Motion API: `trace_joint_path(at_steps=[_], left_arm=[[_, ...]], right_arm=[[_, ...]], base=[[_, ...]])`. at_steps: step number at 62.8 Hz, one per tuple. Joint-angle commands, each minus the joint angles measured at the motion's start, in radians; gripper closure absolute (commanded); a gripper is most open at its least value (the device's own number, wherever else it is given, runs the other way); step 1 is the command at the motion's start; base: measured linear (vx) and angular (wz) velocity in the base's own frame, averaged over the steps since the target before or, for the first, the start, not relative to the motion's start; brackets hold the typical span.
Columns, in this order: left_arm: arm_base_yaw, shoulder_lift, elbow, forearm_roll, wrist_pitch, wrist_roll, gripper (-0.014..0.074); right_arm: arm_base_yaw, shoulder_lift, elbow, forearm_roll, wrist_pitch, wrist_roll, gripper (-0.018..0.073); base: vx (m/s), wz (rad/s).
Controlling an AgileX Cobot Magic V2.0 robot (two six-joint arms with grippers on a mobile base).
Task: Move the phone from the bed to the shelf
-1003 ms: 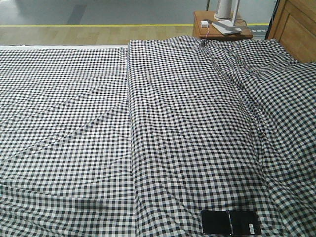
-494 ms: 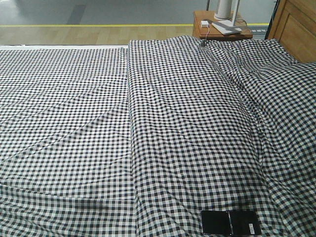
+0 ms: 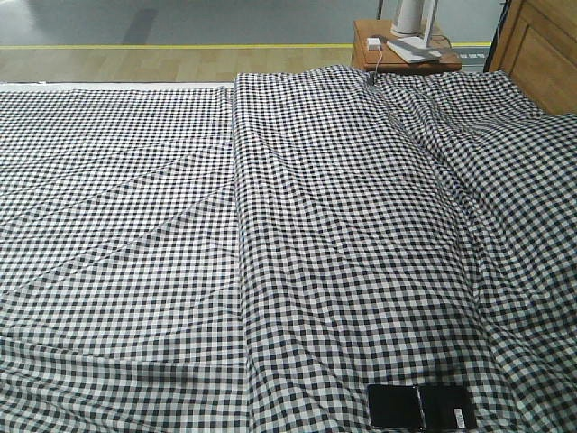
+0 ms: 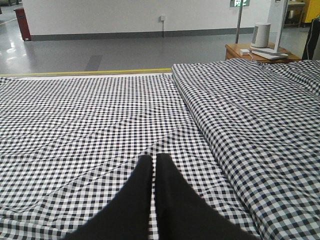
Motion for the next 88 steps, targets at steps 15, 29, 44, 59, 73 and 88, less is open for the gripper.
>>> trace_joint_path(at_steps=[15,29,44,59,73,88], left_arm=[[-0.003,-0.005,0.002,-0.006,-0.073,-0.004,0.0596],[-0.003,-0.005,0.002,-0.006,-0.073,-0.004,0.0596],[-0.003,-0.005,0.002,-0.006,-0.073,-0.004,0.0596],[-0.003,-0.005,0.002,-0.006,-0.073,-0.004,0.0596],[-0.003,-0.005,0.002,-0.006,-0.073,-0.004,0.0596],[-0.003,-0.005,0.002,-0.006,-0.073,-0.004,0.0596]], right_arm=[[-0.007,-0.005,0.007,-0.009,-0.077,-0.004,0.0564],[-0.007,-0.005,0.007,-0.009,-0.162,-0.004,0.0564],[-0.007,-0.005,0.003,-0.009,-0.374,-0.030,0.0564],[-0.007,-0.005,-0.135,-0.009,-0.415,-0.043,0.0564],[-0.007,0.037,-0.330,-0.009,-0.370,-0.056,0.0564],[-0.007,0.228,-0.588,-0.009,-0.168,-0.056,0.0564]], base=[[0.00,0.00],[0.00,0.00],[0.00,0.00],[0.00,0.00],[0.00,0.00],[0.00,0.00]])
